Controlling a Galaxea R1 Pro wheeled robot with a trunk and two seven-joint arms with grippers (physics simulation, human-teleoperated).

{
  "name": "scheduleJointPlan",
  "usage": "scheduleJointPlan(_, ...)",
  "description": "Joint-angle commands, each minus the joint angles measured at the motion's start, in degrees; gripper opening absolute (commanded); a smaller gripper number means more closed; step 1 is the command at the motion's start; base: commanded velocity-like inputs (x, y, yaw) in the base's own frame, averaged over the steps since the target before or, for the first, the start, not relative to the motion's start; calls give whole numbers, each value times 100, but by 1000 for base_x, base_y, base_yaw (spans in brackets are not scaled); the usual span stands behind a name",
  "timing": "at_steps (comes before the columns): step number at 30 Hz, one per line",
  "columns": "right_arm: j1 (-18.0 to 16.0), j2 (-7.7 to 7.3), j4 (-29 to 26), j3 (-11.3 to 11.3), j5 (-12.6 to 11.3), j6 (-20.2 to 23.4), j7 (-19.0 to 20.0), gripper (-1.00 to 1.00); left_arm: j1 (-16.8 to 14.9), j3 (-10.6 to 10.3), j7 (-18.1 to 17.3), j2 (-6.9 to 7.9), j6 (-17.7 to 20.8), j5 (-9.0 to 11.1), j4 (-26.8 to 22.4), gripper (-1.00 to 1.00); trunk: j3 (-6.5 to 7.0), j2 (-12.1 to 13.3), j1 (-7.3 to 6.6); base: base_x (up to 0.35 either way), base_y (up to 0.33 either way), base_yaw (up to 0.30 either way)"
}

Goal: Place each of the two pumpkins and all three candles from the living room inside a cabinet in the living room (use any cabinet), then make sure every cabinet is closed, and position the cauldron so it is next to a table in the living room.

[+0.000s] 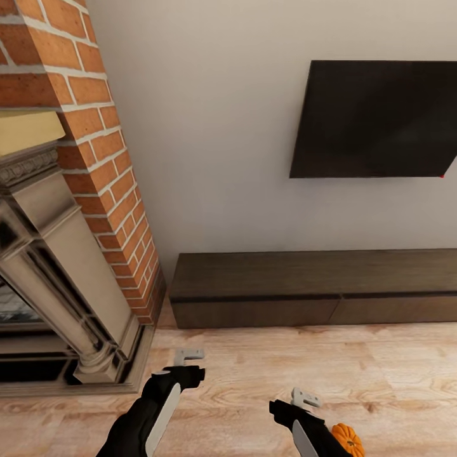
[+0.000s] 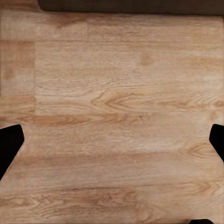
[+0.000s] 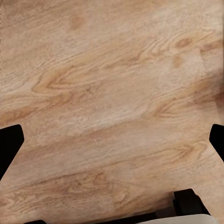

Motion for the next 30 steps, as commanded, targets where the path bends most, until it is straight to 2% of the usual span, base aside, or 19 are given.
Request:
scheduleJointPlan(1, 0, 4, 20, -13, -49, -7, -15, 100, -3, -44, 54, 5, -14, 27, 26, 100, -6, -4, 0, 0, 0, 0)
scheduleJointPlan(3, -3, 1, 84, -15, -39, -72, 5, 100, -3, -108, 40, 9, -78, -31, 90, 100, -6, -4, 0, 0, 0, 0)
scheduleJointPlan(11, -2, 0, 342, -22, -47, -328, 37, 100, -3, -366, -17, 11, -207, 18, 132, 100, -6, -4, 0, 0, 0, 0)
scheduleJointPlan(15, -2, 2, 471, -14, -41, -456, 45, 100, -3, -407, -37, 12, -207, 12, 107, 100, -6, -4, 0, 20, 0, 0)
scheduleJointPlan(21, 2, 3, 664, -4, -39, -649, 47, 100, -10, -405, -48, 20, -207, 10, 109, 100, -6, -4, 0, 256, 7, 0)
scheduleJointPlan(22, 0, 3, 688, -7, -39, -1186, 47, 100, -11, -402, -47, 22, -207, 13, 109, 100, -6, -4, 0, 304, 79, 0)
scheduleJointPlan(27, -1, 3, 684, -11, -38, -1186, 47, 100, -12, -354, -45, 35, -207, 25, 106, 100, -6, -4, 0, 193, 193, 0)
scheduleJointPlan(30, -2, 3, 683, -12, -40, -1186, 47, 100, -12, -215, -48, 37, -214, 67, 104, 100, -6, -4, 0, 56, 115, 0)
